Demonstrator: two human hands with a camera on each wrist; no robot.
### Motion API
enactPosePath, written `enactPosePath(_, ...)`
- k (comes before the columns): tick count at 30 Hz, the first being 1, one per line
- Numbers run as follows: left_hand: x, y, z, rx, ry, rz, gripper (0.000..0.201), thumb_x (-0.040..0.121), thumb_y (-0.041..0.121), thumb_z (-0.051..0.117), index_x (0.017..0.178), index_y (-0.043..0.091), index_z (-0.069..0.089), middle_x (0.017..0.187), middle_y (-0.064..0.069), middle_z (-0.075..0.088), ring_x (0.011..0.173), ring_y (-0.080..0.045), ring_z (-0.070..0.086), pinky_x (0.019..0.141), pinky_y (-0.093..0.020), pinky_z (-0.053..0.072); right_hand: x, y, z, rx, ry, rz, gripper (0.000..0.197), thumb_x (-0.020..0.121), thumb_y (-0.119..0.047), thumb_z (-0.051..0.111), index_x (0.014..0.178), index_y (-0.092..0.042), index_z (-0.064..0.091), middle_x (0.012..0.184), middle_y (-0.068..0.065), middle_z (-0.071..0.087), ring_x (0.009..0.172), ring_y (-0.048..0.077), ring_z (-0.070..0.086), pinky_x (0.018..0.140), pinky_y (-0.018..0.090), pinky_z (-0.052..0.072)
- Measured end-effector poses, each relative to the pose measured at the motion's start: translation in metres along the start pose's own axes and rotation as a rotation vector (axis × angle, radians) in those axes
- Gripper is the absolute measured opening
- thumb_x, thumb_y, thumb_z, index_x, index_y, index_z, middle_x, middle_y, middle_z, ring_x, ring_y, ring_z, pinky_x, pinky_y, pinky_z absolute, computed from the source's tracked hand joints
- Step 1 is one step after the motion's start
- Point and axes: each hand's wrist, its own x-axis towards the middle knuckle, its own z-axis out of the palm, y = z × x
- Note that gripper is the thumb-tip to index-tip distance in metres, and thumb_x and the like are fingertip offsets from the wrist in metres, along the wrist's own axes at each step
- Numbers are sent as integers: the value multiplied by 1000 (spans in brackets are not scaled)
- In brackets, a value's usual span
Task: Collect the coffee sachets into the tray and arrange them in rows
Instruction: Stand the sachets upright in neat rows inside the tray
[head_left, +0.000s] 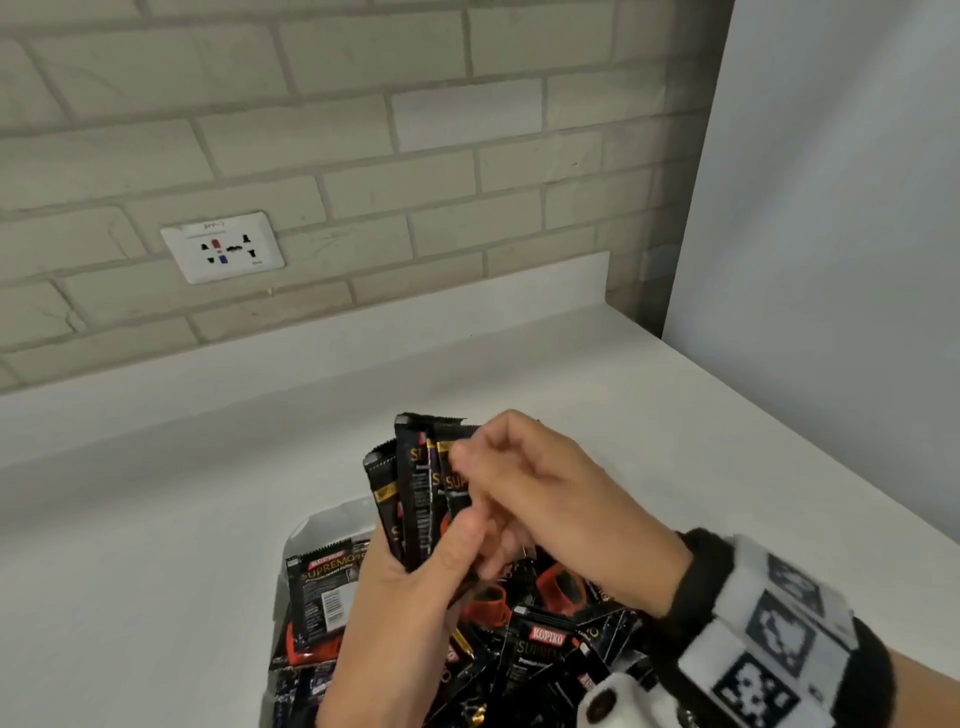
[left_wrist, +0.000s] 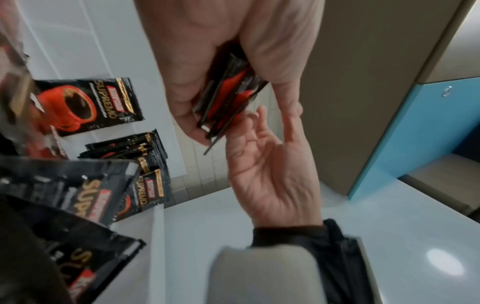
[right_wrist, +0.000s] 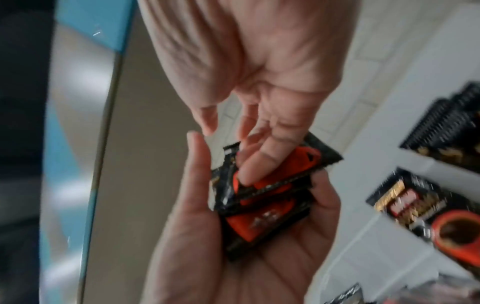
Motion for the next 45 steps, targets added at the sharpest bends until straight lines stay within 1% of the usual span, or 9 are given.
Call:
enactPosePath(4, 1, 1, -12, -39, 65, -82, 13, 61, 10, 78, 71, 19, 76, 81, -13, 73, 71, -23, 72, 54, -29, 58, 1, 7, -10, 398, -161, 126, 43, 79, -42, 45, 107, -10, 47, 75, 10, 57, 63, 19, 60, 59, 28, 54)
enactPosePath(8, 0, 2, -15, -124, 171, -141, 22, 60, 2, 60, 81, 3, 63, 70, -17, 72, 61, -29, 70, 51, -37, 58, 4, 5, -26, 554, -57, 110, 26, 80, -27, 50, 100, -10, 49, 63, 8, 58, 51, 18, 57, 45, 23, 49)
enactPosePath(13, -1, 4, -15, -145, 203, -164, 30, 58, 1, 59, 87, 6, 55, 65, -12, 72, 57, -26, 70, 52, -40, 57, 12, -6, -43, -183, 145, -123, 26, 82, -7, 63, 94, -28, 56, 84, -6, 59, 73, 6, 58, 63, 17, 49)
enactPosePath(19, -1, 2, -12, -124, 175, -170, 34, 56, 0, 60, 89, 6, 58, 71, -14, 72, 60, -26, 70, 53, -39, 58, 26, -9, -31, -583, -193, -15, 62, 77, -19, 73, 126, -38, 40, 118, -8, 57, 110, 8, 55, 96, 30, 46)
enactPosePath(24, 1, 5, -22, -147, 235, -142, 34, 63, 21, 61, 95, 9, 60, 75, -14, 73, 69, -27, 71, 56, -38, 59, 34, -11, -24, -502, -188, 16, 65, 74, -7, 74, 128, -28, 44, 94, -2, 64, 91, 16, 65, 88, 29, 51)
enactPosePath(28, 5, 13, -29, -190, 312, -98, 43, 66, 33, 59, 101, 8, 60, 80, -12, 74, 73, -24, 72, 53, -36, 59, 43, -20, -23, -456, -261, 38, 54, 78, -2, 69, 123, -23, 49, 107, 10, 67, 90, 22, 66, 76, 31, 55)
enactPosePath(35, 8, 25, -42, -248, 400, 4, 46, 59, 31, 61, 98, 9, 59, 77, -8, 74, 71, -19, 72, 51, -34, 58, 60, -28, -20, -453, -353, 4, 33, 84, -4, 63, 92, -34, 51, 92, -5, 60, 75, 10, 58, 52, 20, 44)
enactPosePath(41, 8, 28, -59, -328, 426, 28, 29, 81, 27, 55, 67, 10, 74, 80, -10, 74, 72, -19, 72, 55, -37, 59, 72, -33, -26, -497, -252, 22, 10, 90, -16, 56, 89, -26, 55, 85, -3, 60, 69, 8, 55, 50, 18, 43)
enactPosePath(45, 7, 33, -65, -366, 434, 29, 16, 58, 30, 63, 50, 21, 73, 78, -10, 74, 73, -20, 72, 50, -34, 57, 83, -42, -31, -705, -121, 4, 9, 94, -22, 48, 101, -16, 51, 86, -1, 57, 68, 10, 50, 51, 15, 39)
